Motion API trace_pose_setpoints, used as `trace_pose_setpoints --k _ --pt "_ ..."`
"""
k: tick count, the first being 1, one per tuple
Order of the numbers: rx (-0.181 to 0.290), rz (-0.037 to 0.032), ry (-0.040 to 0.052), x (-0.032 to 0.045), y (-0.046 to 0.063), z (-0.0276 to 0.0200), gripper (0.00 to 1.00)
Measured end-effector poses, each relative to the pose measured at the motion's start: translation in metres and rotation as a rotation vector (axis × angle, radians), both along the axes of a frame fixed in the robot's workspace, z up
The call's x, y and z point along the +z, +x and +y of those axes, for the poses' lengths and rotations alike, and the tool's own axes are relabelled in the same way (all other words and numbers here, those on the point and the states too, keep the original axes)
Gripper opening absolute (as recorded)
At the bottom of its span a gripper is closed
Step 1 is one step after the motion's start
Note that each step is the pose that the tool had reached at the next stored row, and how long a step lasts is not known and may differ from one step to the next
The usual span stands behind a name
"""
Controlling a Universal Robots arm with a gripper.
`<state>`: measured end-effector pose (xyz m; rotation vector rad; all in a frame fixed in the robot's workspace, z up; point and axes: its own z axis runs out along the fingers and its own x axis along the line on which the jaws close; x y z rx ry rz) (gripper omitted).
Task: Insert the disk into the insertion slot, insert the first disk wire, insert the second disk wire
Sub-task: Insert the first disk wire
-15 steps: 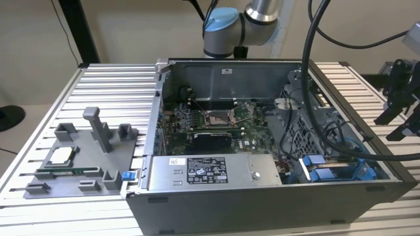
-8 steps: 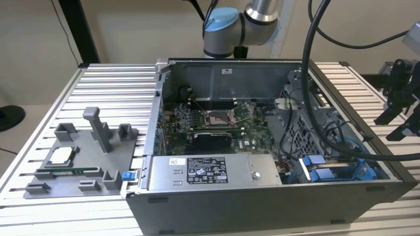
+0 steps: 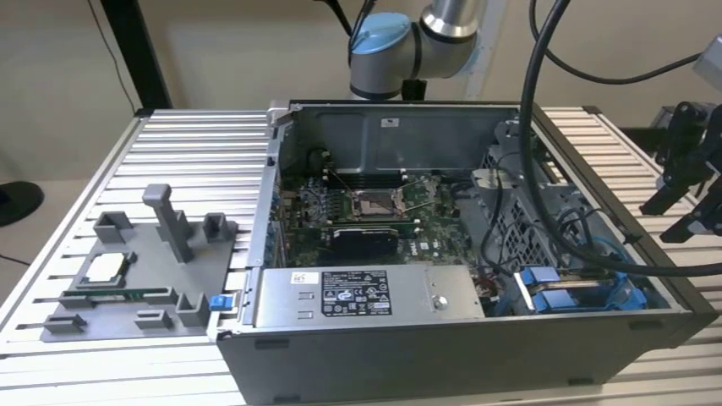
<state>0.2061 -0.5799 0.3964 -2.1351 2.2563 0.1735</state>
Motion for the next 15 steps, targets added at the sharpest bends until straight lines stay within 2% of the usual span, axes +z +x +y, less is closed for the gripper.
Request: trace_pose_setpoints --k 9,15 --pt "0.000 0.0000 0.0001 -0.0004 0.0007 0.0000 1.00" --pt "0.000 0.0011 0.0001 -0.0059 0.0013 0.0000 1.00"
